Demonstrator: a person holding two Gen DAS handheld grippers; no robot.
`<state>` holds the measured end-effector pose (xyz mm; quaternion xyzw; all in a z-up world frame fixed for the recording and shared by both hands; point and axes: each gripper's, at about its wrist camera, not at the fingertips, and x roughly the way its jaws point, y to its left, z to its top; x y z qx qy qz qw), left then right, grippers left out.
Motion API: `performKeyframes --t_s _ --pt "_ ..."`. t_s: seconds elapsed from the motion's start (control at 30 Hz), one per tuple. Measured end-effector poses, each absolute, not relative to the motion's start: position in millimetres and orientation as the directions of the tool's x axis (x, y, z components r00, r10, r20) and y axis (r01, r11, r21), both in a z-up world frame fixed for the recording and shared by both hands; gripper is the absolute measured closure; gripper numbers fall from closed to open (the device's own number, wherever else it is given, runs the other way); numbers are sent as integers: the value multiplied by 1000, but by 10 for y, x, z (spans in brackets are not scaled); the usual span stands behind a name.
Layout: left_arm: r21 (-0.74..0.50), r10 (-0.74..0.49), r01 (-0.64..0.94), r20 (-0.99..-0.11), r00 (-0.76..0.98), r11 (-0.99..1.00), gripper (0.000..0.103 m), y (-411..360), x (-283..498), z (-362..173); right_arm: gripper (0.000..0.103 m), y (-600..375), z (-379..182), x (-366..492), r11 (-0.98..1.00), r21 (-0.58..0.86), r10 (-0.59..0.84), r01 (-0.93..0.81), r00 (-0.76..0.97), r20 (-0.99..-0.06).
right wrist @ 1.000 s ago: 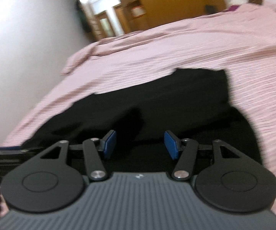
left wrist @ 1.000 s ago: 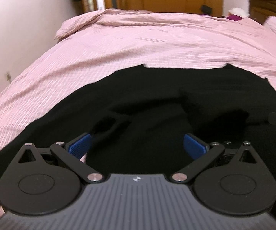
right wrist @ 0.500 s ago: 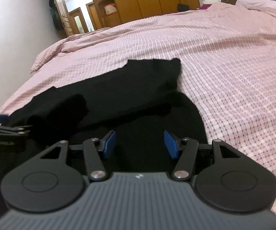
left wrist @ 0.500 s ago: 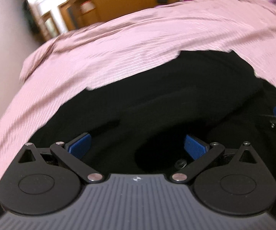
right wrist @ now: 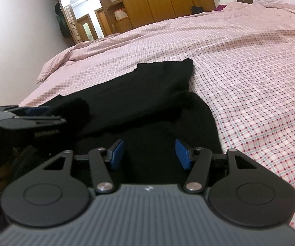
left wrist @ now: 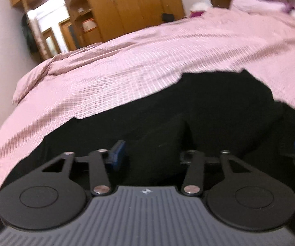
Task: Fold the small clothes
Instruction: 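Grasp the other cardigan sleeve with the left gripper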
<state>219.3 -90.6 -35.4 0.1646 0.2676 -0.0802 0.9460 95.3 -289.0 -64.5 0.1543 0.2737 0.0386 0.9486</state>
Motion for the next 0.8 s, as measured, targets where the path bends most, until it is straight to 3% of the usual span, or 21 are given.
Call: performKeyframes --t_s 0.3,0.6,0.8 --pt "150 106 -40 -467 878 988 58 -192 2228 -162 46 -2905 -657 958 948 319 159 11 850 -502" --pt "149 294 -254 -533 793 956 55 574 2208 -356 46 -2879 -665 959 950 311 154 11 850 -503" --pt "32 217 -240 -553 804 970 46 868 2079 -252 46 -2852 -664 964 954 301 147 13 851 -504"
